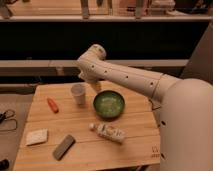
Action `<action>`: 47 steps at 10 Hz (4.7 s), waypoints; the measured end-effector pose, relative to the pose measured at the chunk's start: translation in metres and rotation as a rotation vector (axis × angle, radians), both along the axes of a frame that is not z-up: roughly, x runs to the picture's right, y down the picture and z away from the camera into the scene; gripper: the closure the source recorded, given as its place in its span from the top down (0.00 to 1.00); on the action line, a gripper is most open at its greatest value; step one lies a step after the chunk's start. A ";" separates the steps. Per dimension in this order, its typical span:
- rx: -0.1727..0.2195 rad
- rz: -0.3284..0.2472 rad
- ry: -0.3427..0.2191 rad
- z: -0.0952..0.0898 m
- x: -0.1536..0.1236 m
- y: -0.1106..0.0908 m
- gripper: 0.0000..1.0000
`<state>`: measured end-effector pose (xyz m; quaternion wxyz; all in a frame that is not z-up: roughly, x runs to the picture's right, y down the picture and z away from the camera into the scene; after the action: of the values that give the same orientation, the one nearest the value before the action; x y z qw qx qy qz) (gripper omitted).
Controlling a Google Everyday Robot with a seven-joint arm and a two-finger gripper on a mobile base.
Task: Pick up the ceramic cup
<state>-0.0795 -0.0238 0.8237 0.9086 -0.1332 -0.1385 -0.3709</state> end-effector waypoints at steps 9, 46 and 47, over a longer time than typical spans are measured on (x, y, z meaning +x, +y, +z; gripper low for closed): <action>-0.070 -0.027 -0.077 0.037 -0.025 0.034 0.80; -0.129 -0.082 -0.106 0.012 -0.030 0.021 0.00; -0.131 -0.082 -0.106 0.009 -0.030 0.019 0.00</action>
<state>-0.1100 -0.0050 0.8326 0.8734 -0.1782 -0.2047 -0.4044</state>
